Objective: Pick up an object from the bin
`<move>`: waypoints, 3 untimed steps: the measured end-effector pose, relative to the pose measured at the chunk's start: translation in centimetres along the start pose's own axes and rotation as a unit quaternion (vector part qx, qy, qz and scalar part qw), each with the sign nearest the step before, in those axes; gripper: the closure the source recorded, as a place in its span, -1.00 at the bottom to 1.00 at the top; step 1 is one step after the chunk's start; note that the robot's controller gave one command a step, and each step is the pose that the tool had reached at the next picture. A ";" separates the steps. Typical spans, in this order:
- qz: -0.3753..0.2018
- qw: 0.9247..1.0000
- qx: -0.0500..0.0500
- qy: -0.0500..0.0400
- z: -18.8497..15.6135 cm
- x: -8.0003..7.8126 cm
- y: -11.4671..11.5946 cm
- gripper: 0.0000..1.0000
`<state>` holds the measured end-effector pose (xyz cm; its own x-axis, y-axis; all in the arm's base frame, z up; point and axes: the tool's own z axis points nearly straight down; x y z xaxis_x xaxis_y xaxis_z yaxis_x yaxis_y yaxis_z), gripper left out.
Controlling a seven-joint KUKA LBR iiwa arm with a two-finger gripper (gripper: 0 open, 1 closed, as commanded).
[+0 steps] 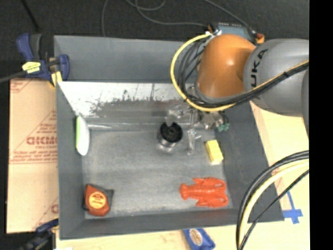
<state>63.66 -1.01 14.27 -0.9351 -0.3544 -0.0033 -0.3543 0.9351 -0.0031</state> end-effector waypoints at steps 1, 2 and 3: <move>0.023 1.000 -0.001 -0.002 3.7 0.7 -0.8 -1.00; 0.039 0.999 -0.002 -0.001 4.7 0.9 -1.2 -1.00; 0.000 1.000 -0.001 0.000 4.9 1.0 -3.6 -1.00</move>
Offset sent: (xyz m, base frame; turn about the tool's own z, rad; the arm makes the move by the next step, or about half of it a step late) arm -0.0013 -0.0442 -0.0646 0.0649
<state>64.05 -4.75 9.42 -0.9353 -0.3538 -0.0031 -0.3538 0.9353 -0.0002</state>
